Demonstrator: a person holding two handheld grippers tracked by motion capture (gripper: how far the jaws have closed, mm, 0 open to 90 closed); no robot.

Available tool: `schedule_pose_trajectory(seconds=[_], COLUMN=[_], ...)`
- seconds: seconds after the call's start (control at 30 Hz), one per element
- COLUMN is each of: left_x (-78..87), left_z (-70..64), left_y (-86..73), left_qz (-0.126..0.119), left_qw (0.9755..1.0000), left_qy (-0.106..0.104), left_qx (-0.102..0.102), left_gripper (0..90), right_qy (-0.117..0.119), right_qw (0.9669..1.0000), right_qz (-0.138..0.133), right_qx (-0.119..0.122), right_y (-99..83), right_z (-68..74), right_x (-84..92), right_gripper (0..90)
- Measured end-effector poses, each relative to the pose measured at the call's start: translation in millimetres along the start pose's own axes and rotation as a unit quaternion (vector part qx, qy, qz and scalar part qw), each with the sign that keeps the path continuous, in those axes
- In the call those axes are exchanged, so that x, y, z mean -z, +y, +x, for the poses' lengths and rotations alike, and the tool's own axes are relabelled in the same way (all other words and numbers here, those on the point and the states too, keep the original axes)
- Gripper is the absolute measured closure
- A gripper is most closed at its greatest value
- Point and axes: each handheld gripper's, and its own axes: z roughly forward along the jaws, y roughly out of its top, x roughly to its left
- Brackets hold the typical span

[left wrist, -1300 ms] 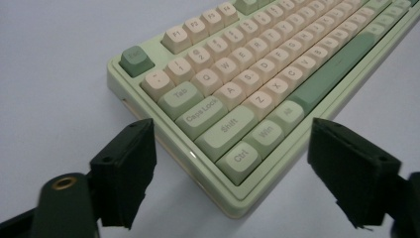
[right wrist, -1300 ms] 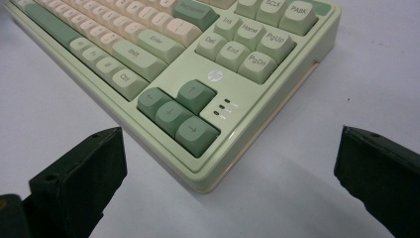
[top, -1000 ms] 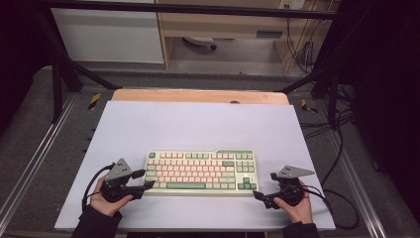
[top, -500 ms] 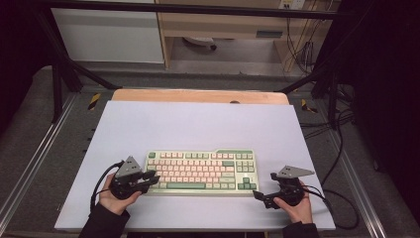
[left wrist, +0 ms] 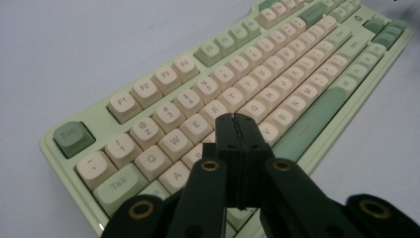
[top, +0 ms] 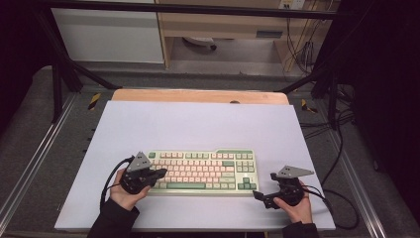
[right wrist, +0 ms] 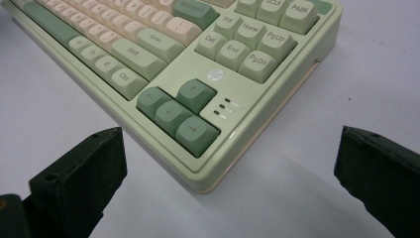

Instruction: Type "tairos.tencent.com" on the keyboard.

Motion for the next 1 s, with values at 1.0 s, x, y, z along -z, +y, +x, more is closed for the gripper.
schedule_pose_trajectory(seconds=[1.0], left_x=[-47.4], left_z=[-12.1], left_y=[24.9], left_qz=[0.015], left_qw=[0.9999], left_qy=[-0.005], left_qx=[-0.004], left_gripper=[89.8], right_qy=[0.001], right_qw=[1.0000], right_qz=[0.001], right_qx=[-0.001], right_y=[-0.3], right_z=[0.3], right_x=[-0.2], right_gripper=[0.3])
